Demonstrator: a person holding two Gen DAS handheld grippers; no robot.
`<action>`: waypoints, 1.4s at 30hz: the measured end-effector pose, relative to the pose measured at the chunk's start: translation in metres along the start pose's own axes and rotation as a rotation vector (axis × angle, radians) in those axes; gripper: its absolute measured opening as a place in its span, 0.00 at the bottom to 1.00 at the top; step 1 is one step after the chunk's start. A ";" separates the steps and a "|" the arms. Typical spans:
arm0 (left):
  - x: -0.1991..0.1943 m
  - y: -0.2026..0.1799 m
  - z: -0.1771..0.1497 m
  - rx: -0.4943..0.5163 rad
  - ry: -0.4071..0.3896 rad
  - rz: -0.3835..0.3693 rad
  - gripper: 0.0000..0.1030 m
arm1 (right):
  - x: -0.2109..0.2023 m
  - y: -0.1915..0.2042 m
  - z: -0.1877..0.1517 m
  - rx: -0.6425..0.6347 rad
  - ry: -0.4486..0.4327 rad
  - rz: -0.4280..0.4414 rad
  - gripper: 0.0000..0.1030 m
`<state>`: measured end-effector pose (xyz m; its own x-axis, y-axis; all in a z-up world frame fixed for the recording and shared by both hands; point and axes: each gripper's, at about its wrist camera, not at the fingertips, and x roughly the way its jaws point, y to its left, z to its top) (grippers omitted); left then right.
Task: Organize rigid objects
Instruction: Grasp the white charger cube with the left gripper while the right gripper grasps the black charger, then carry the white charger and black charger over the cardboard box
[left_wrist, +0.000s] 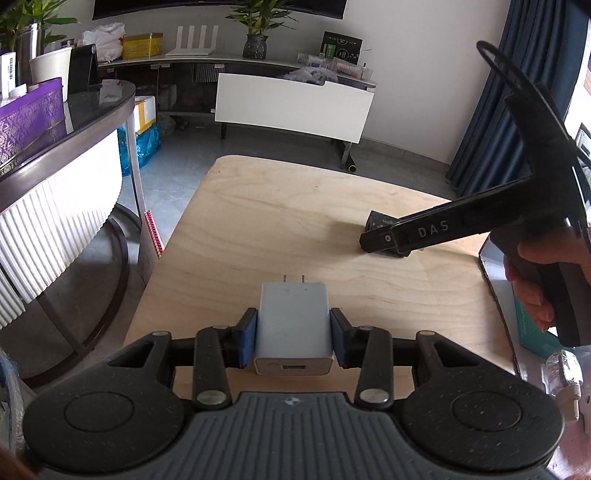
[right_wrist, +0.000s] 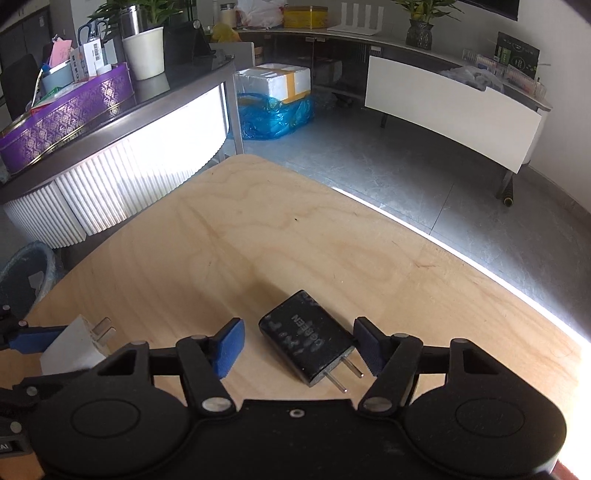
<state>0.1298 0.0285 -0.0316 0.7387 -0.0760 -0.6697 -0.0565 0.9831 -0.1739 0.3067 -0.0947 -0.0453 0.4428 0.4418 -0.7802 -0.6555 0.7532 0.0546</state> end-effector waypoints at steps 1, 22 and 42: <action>0.000 0.000 0.000 -0.002 -0.002 0.001 0.40 | -0.002 0.003 -0.002 0.009 0.002 -0.009 0.65; -0.049 -0.003 -0.004 -0.005 -0.067 0.008 0.39 | -0.118 0.072 -0.068 0.268 -0.137 -0.106 0.64; -0.081 0.017 -0.042 -0.074 -0.037 -0.035 0.63 | -0.178 0.100 -0.131 0.337 -0.217 -0.126 0.64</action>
<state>0.0411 0.0445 -0.0108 0.7655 -0.1023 -0.6353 -0.0790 0.9649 -0.2506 0.0816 -0.1617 0.0176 0.6489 0.4010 -0.6466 -0.3671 0.9094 0.1956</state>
